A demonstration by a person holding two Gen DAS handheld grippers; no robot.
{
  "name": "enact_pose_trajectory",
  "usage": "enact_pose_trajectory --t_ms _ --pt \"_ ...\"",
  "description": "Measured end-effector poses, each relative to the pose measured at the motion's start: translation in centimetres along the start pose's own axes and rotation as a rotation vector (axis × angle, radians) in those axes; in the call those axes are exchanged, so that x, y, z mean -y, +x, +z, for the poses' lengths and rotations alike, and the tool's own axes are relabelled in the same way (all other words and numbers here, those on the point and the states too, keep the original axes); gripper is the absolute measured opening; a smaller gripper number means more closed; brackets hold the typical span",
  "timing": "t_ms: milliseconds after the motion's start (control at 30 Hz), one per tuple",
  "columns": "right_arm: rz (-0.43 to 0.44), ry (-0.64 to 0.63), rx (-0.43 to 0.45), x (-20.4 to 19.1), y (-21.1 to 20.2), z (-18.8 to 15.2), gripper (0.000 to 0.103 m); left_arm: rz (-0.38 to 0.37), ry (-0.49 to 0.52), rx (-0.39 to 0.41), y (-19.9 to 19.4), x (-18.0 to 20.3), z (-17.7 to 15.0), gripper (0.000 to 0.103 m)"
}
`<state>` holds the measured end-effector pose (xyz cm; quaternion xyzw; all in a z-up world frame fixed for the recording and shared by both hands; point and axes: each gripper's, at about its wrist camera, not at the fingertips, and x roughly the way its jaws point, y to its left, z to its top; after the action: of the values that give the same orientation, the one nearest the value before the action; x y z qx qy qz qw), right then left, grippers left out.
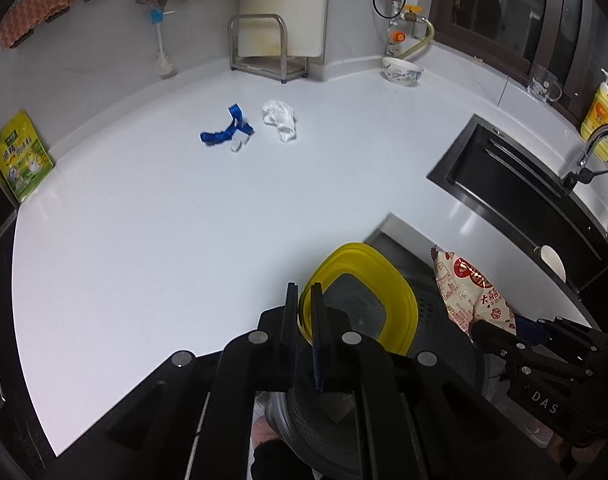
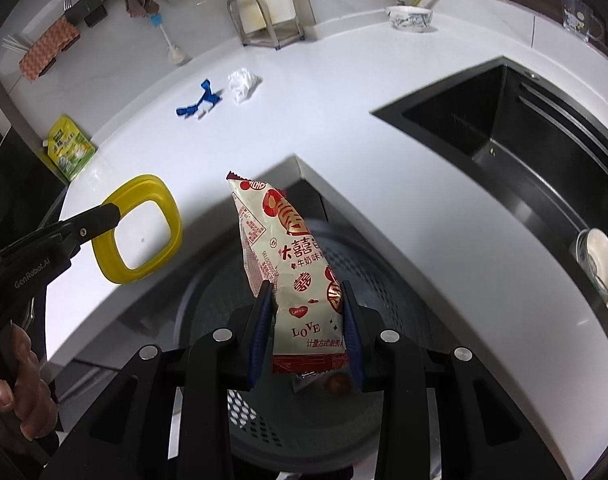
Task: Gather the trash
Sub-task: 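Carry the snack packet and yellow lid over the grey bin with both tools, then open both tools to drop the packet and lid into the bin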
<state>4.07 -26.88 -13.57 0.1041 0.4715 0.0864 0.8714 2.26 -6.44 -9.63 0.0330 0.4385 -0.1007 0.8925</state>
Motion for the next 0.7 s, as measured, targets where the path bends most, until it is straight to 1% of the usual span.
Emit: enact_pose_trajectory --t_ms 300,433,500,600,700 --pt "0.003 -0.010 -0.067 1.4 1.0 -2.4 0.032 0.001 0.007 -0.059 1.3 2.0 -3.1 0.007" --pt "0.003 -0.015 -0.116 1.7 2.3 -3.4 0.032 -0.006 0.011 -0.087 2.2 2.6 -4.2 0.007" --pt "0.008 -0.011 -0.135 1.8 2.9 -3.8 0.032 0.003 0.016 -0.108 2.9 2.8 -4.7 0.007" --pt "0.011 -0.016 -0.149 1.7 3.4 -4.0 0.032 0.007 0.011 -0.137 3.7 2.8 -5.3 0.007" --pt "0.015 -0.021 -0.151 1.6 3.4 -3.9 0.032 0.008 -0.002 -0.148 3.8 2.6 -5.4 0.008"
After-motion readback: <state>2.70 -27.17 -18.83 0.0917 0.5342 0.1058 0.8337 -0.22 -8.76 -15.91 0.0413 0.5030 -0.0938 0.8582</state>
